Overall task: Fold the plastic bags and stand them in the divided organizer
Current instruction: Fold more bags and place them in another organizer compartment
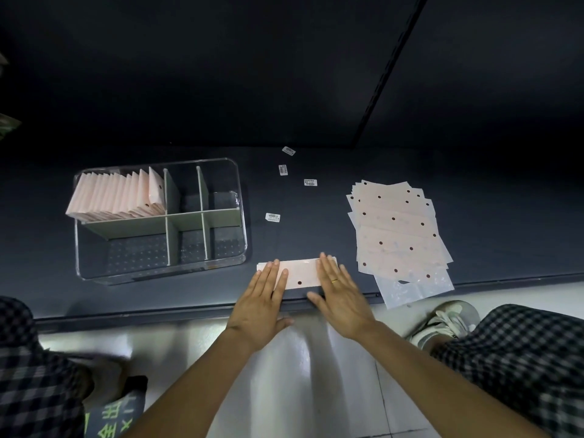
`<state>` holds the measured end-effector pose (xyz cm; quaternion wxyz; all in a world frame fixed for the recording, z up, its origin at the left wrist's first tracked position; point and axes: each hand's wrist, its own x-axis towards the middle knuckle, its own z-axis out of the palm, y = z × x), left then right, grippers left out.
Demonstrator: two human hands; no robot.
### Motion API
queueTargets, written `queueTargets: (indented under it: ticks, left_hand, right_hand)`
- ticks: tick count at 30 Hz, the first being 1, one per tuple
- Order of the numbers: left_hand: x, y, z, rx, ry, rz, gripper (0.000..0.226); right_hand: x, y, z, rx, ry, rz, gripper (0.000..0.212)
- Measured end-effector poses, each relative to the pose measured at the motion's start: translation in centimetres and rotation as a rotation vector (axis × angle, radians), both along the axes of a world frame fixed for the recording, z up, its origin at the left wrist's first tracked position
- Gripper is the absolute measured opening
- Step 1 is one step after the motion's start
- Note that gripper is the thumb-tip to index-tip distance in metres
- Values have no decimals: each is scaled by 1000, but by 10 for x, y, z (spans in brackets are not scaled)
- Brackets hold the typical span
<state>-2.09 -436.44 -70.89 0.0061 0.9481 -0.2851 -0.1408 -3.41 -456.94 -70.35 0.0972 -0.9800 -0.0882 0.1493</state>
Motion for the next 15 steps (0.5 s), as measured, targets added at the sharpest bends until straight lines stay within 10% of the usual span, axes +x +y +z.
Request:
queueTargets:
  ticks: [15]
  left_hand:
    - [7,1,24,-168,-129,-49,54]
  right_hand:
    - [30,-7,27,148,8,-380,11]
